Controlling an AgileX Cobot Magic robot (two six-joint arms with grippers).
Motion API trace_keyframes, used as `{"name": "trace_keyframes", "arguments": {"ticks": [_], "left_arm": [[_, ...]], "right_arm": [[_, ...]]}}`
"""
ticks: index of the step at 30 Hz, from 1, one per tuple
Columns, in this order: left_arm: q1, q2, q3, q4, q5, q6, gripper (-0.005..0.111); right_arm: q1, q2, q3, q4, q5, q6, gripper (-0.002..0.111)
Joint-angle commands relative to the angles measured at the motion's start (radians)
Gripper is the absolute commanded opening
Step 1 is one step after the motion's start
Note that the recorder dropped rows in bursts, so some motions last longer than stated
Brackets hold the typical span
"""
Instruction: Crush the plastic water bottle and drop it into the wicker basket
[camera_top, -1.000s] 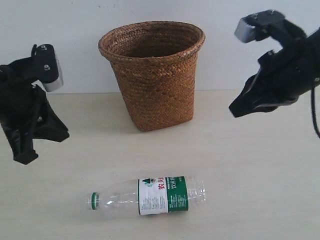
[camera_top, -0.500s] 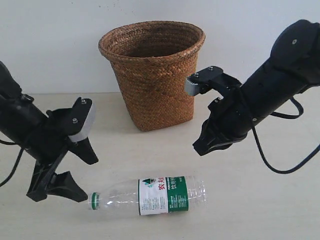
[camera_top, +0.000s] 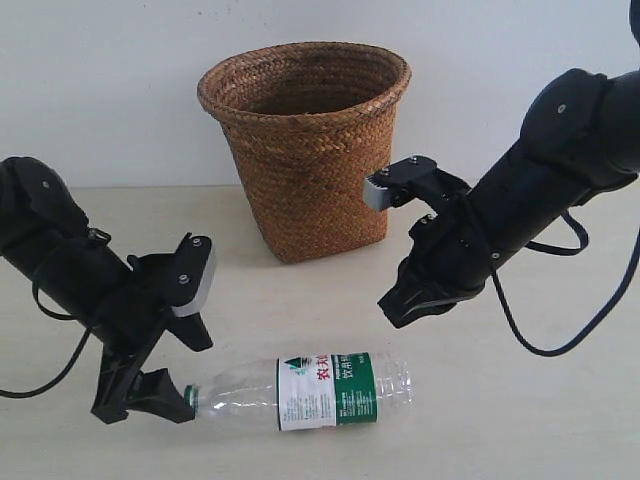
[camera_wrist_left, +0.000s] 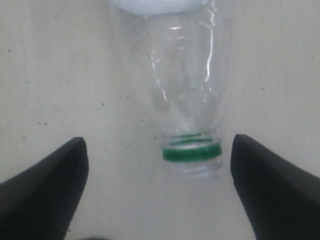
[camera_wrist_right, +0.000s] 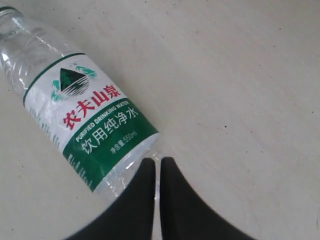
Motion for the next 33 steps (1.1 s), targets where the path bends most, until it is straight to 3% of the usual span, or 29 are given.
{"name": "trace_keyframes", "arguments": {"ticks": [1, 15, 21, 28, 33], "left_arm": [[-0.041, 0.005, -0.007, -0.025, -0.071, 0.004, 0.073], [-0.042, 0.082, -0.007, -0.035, -0.08, 0.004, 0.068], [-0.042, 0.082, -0.007, -0.035, -0.066, 0.008, 0.044], [-0.042, 0.082, -0.007, -0.031, 0.012, 0.008, 0.005], [-0.042, 0.082, -0.007, -0.031, 0.002, -0.055, 0.004]], "right_arm": [[0.005, -0.001, -0.008, 0.01, -0.011, -0.009, 0.0], [0.005, -0.001, -0.008, 0.017, -0.018, -0.009, 0.0], [0.029, -0.001, -0.008, 0.017, -0.018, -0.009, 0.0], [0.063, -0.001, -0.008, 0.04, -0.01, 0.073, 0.0], [0.098, 0.019, -0.045, 0.041, 0.044, 0.158, 0.0]]}}
